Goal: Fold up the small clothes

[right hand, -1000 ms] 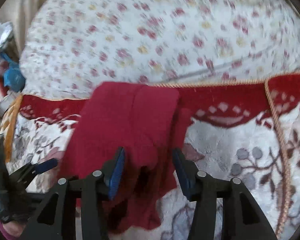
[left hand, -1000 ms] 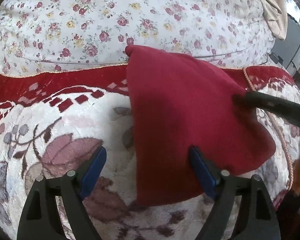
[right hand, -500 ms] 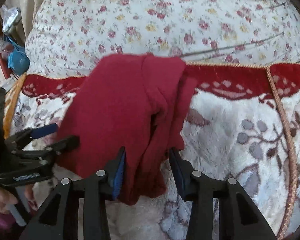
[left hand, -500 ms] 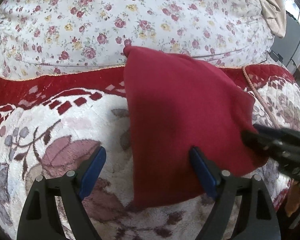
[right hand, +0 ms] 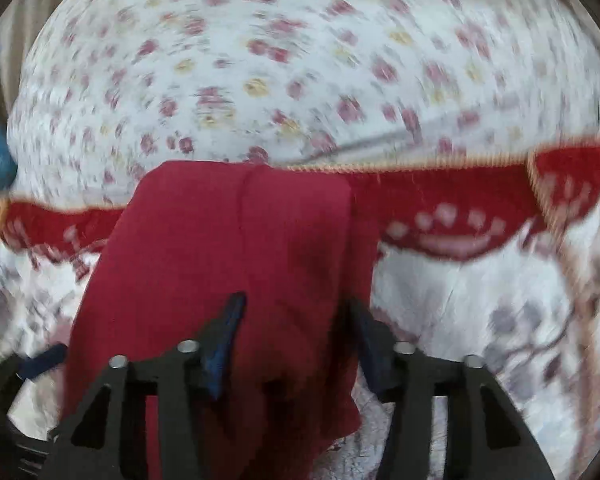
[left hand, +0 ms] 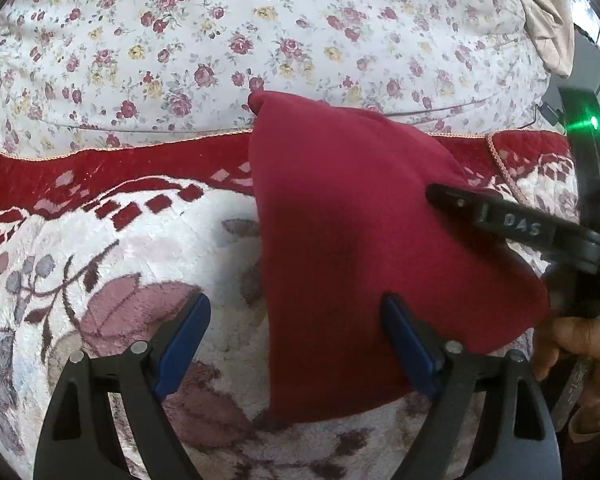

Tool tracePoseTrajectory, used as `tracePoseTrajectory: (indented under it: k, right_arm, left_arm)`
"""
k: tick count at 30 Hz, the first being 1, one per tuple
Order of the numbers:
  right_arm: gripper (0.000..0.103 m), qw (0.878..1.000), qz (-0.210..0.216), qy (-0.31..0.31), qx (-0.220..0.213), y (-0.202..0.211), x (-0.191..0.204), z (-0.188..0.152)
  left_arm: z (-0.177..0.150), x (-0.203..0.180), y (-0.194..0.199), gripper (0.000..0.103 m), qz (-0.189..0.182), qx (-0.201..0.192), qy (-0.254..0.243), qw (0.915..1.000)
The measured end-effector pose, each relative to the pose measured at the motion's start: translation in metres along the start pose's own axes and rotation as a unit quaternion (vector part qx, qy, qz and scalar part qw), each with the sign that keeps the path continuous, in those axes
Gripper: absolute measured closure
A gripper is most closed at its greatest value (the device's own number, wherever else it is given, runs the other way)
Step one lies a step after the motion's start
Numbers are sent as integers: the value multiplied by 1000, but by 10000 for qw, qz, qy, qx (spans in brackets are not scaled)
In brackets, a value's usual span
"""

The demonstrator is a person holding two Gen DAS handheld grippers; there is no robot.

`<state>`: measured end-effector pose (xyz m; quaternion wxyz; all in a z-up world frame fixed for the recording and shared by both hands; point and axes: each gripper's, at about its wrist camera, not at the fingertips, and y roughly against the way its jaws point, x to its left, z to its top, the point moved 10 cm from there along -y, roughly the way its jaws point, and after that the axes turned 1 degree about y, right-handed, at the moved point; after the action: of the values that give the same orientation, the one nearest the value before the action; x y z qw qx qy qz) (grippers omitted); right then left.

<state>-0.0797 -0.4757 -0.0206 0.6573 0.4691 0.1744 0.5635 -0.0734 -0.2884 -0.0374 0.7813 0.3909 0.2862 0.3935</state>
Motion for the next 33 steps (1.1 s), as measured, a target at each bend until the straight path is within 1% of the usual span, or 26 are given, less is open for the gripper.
tracePoseTrajectory:
  k: [3,4,5,7,10,12,13,15,16,17,19,20,21,22,23,24,25,26,29,30,33]
  right_arm:
    - [41,9998,216,-48,0,13,-1,-3]
    - [35,9995,320,-85,0,18,-1,-3]
    - [25,9990,418,-147,-20,23,-2,-2]
    - [13,9983,525,-232,-121,26,-8,2]
    - [12,9974,664,-263,-25,16,-12,1]
    - [12,9949,917,-394,131,3,-14,-2]
    - [12,9921,1137,-494,203,-5,-12,-3]
    - [12,9889,1351,-563,245,-14,-7,-3]
    - [9,9882,1409,-564,197,-19,-5,-1]
    - [10,9883,1418,-540,135,-21,-3,0]
    - [13,9881,1446,-516,66,-24,0,3]
    - [21,9881,1442,-536,52,-24,1,5]
    - [27,9875,1484,-531,33,-22,3,6]
    - [35,9873,1510,-491,44,-18,8,7]
    - [41,9885,1447,-432,51,-16,9,8]
    - [44,9895,1399,-364,61,-12,11,8]
    - [49,9891,1432,-341,65,-5,15,8]
    - [50,9880,1498,-358,76,1,19,9]
    - [50,9832,1784,-356,133,25,38,6]
    - [50,9820,1853,-306,195,32,46,1]
    - [50,9780,2013,-154,531,53,74,-29]
  left_arm:
    - [4,0,5,16,-254,-21,153,9996]
    - [7,1,6,16,-380,-20,264,9989]
    - [11,2,7,16,-492,-9,376,9981]
    - [19,4,7,14,-671,-4,540,9963]
    - [29,7,0,6,-849,-51,647,9943]
    - [29,9,-15,6,-970,139,726,9925]
    - [29,10,-24,6,-1043,267,830,9907]
    - [30,10,-38,3,-1324,440,1052,9846]
    - [32,11,-42,2,-1402,419,1157,9824]
    - [36,11,-43,2,-1407,338,1189,9823]
    - [42,5,-45,2,-1426,260,1099,9833]
    - [42,-1,-45,14,-1496,283,1021,9830]
    - [43,-8,-45,26,-1594,318,939,9822]
    - [44,-11,-42,26,-1469,283,874,9849]
    - [45,-14,-38,31,-1408,237,788,9866]
    - [46,-15,-33,39,-1392,175,710,9876]
    - [46,-15,-23,44,-1379,92,628,9884]
    - [46,-15,-16,49,-1390,89,577,9886]
    - [34,-11,18,50,-1515,194,599,9865]
    - [26,-7,34,50,-1493,220,599,9867]
    - [-1,6,65,50,-1428,280,654,9872]
